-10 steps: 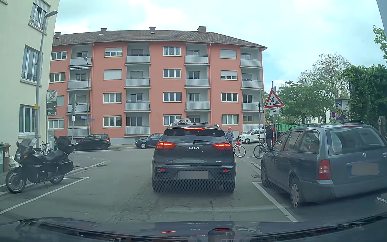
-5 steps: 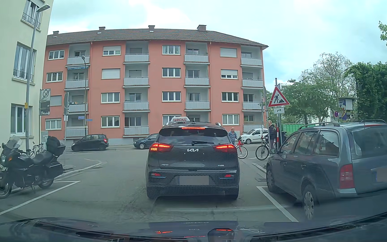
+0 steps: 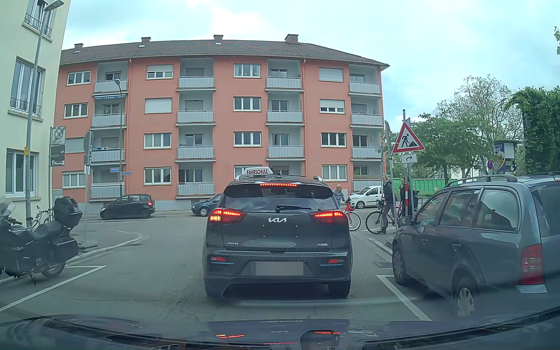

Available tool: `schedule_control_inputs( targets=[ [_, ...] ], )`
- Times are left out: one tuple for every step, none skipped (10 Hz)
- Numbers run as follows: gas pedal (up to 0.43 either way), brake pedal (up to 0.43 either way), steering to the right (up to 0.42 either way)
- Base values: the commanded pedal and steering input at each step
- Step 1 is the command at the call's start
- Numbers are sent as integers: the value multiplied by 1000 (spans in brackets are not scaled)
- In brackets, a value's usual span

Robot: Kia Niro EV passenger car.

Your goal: Follow the waypoints while adhering to traffic rules and regulations

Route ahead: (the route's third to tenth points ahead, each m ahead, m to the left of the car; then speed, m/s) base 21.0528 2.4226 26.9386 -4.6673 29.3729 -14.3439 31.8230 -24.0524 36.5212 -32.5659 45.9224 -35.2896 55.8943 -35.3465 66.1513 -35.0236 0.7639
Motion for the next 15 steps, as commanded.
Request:
schedule_control_inputs(
  targets=[
    [0,134,1],
    [0,134,1],
    [0,134,1],
    [0,134,1],
    [0,134,1],
    [0,134,1],
    [0,134,1],
    [0,134,1],
    [0,134,1],
    [0,140,1],
    [0,146,1],
    [0,146,1],
    [0,152,1],
    [0,152,1],
    [0,159,1]
  ],
)
